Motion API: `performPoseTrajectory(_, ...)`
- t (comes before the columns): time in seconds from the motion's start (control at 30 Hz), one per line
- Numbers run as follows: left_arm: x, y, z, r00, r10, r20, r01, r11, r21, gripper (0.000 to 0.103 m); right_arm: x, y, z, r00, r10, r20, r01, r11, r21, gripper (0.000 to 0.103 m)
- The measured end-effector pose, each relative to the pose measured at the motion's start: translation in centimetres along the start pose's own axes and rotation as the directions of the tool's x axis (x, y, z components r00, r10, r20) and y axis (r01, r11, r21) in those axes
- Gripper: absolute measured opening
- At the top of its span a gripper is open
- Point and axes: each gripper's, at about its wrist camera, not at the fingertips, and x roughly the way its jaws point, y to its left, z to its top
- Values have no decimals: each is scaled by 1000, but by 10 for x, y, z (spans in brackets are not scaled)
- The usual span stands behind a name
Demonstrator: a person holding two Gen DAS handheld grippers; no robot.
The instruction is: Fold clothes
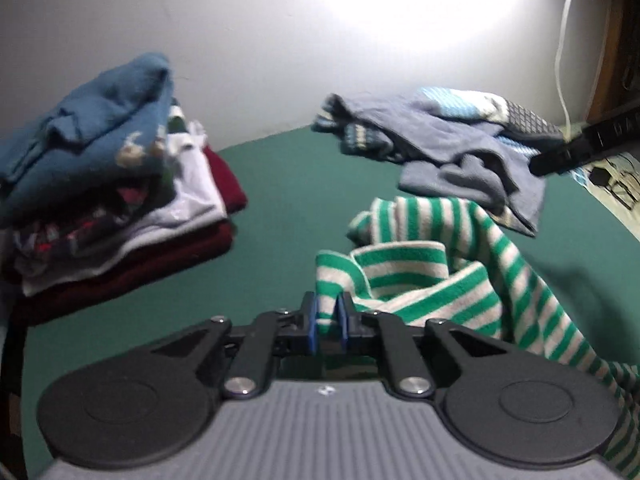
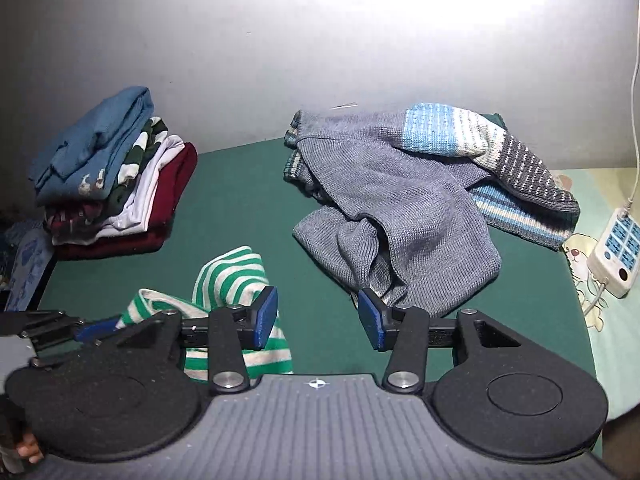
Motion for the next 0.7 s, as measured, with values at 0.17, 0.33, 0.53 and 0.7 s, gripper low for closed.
performPoseTrajectory(0.17,-13,51,15,985,169,41,-163,981,-106,0,44,1,3,997,64,-31,-64,998,7,49)
performPoseTrajectory(0.33,-8,76,-5,997,68,-45,-77,970,-229,3,80,9,-2,991,120,-61,-118,992,43,51)
performPoseTrajectory(0.53,7,36,-14,998,-47,-34,37,972,-232,59,100,21,-16,978,182,-101,-178,983,41,51)
performPoseTrajectory(0.7,32,11,-8,990,-121,-69,102,968,-229,52,93,21,-27,963,246,-108,-246,969,17,44)
